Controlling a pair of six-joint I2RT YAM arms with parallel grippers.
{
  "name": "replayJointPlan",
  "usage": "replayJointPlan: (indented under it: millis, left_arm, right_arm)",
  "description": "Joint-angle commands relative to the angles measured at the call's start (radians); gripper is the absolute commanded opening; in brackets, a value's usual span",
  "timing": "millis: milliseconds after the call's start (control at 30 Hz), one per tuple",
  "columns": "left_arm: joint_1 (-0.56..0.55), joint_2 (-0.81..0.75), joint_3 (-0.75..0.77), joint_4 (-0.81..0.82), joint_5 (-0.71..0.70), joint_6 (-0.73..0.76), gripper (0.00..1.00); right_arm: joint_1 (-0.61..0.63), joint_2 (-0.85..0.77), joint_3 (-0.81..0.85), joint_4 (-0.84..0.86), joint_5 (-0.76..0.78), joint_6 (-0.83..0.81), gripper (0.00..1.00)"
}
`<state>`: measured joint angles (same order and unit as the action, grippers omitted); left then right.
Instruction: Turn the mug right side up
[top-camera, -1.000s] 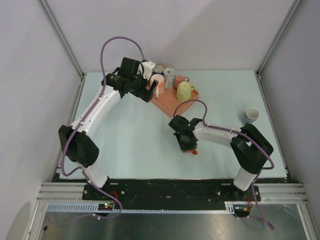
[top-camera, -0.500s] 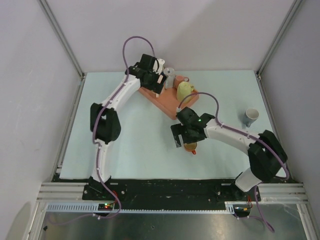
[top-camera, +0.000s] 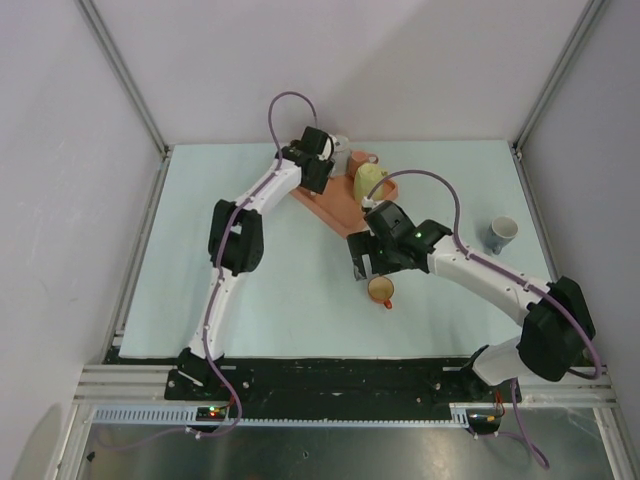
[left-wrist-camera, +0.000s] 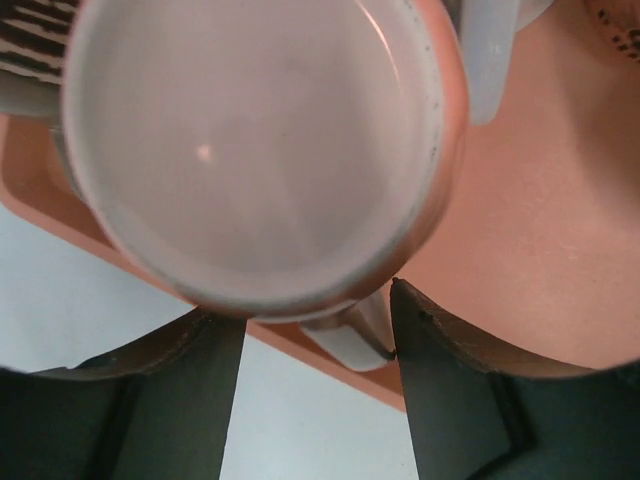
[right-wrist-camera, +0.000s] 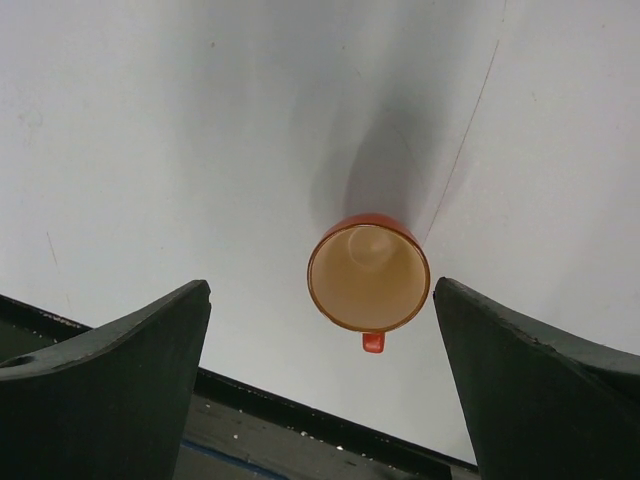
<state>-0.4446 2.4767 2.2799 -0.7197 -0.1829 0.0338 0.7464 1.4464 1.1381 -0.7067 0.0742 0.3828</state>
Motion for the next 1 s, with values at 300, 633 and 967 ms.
replayJointPlan:
  millis: [300,633,967]
  left_arm:
    - [0.0,0.0,0.015,0.051,-0.021,0.02,0.09]
    - [0.028,-0.248,-0.147,0.052,0.062,-0.015,0.0]
    - [0.03,-0.582,-0.312,0.047,0.4,-0.023,0.0]
  right_arm:
    - [-0.016,-0.078,0.04,-0.005,0.048,-0.054,0.99]
    - [-0.032,-0.131,0.04,0.025,0.022,-0.056,0.99]
    - [-0.168,-0.223,0.033,0.264,-0.324,0.015,0.99]
